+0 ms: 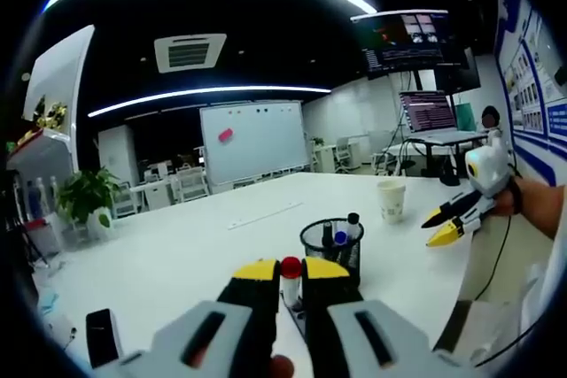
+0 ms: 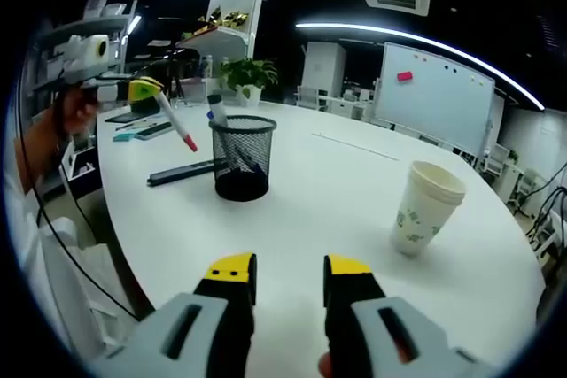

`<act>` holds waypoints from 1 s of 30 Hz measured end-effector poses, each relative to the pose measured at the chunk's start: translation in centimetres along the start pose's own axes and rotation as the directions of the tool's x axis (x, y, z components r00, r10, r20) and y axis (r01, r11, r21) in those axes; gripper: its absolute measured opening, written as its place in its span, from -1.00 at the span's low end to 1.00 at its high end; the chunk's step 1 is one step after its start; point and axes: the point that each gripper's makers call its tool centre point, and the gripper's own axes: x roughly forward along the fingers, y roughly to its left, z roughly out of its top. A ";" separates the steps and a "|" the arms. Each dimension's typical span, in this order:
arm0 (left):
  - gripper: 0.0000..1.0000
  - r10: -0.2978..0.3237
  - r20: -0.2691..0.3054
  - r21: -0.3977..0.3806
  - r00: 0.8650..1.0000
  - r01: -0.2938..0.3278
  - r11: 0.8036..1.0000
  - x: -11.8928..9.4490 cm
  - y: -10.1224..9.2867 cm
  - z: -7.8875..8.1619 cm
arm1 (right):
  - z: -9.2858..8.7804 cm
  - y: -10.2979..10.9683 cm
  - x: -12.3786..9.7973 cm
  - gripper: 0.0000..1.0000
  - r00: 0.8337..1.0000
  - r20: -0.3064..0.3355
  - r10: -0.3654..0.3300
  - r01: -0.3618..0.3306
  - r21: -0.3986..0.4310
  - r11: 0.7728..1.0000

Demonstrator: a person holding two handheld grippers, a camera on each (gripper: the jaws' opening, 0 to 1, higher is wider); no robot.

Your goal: Place the scattered laser pointers and whiteboard markers into the pen holder and stack the scattered paper cups together

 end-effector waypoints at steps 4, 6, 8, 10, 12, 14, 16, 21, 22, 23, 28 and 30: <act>-0.79 0.005 0.011 0.008 1.000 -0.005 1.000 0.0 0.3 0.5 | 0.0 0.0 0.0 -0.39 1.000 0.000 0.000 0.000 0.000 1.000; -0.79 0.011 0.020 0.011 1.000 -0.011 1.000 0.0 0.5 1.0 | 0.0 0.0 0.0 -0.39 1.000 -0.001 -0.001 0.001 0.000 1.000; -0.79 0.014 0.028 0.017 1.000 -0.014 1.000 0.0 0.6 1.3 | 0.0 -0.1 0.0 -0.39 1.000 0.000 -0.002 0.002 0.000 1.000; -0.79 0.015 0.038 0.021 0.999 -0.016 1.000 -0.1 0.7 1.8 | -0.1 -0.1 0.0 -0.39 1.000 -0.001 -0.002 0.002 0.000 1.000; -0.79 0.016 0.052 0.027 0.998 -0.017 0.999 -0.2 0.7 2.4 | -0.1 -0.2 0.0 -0.39 1.000 -0.003 -0.002 0.002 -0.002 1.000; -0.79 0.017 0.063 0.032 0.998 -0.019 0.999 -0.3 0.7 2.8 | 0.0 -0.2 0.0 -0.39 1.000 -0.001 -0.002 0.002 -0.001 1.000; -0.79 0.019 0.070 0.035 0.997 -0.021 0.999 -0.3 0.8 3.1 | 0.1 -0.2 0.0 -0.39 1.000 0.001 0.000 0.000 -0.002 1.000; -0.79 0.017 0.080 0.037 0.997 -0.020 0.999 -0.3 0.8 3.5 | 0.2 -0.1 0.2 -0.39 1.000 0.004 0.005 -0.005 -0.004 1.000; -0.79 0.014 0.079 0.038 0.997 -0.018 0.999 -0.3 0.8 3.6 | 0.2 -0.1 0.2 -0.39 1.000 0.004 0.005 -0.005 -0.005 1.000; -0.79 0.012 0.079 0.039 0.997 -0.015 0.999 -0.3 0.8 3.7 | 0.2 -0.1 0.2 -0.39 1.000 0.004 0.005 -0.005 -0.005 1.000; -0.79 -0.002 0.085 0.050 0.996 -0.002 0.999 -0.3 0.4 4.1 | 0.2 -0.4 0.1 -0.39 1.000 0.003 -0.002 0.002 -0.005 1.000; -0.79 -0.001 0.090 0.054 0.996 -0.004 0.999 -0.3 0.4 4.3 | 0.2 -0.5 0.1 -0.39 1.000 0.001 -0.005 0.005 -0.007 1.000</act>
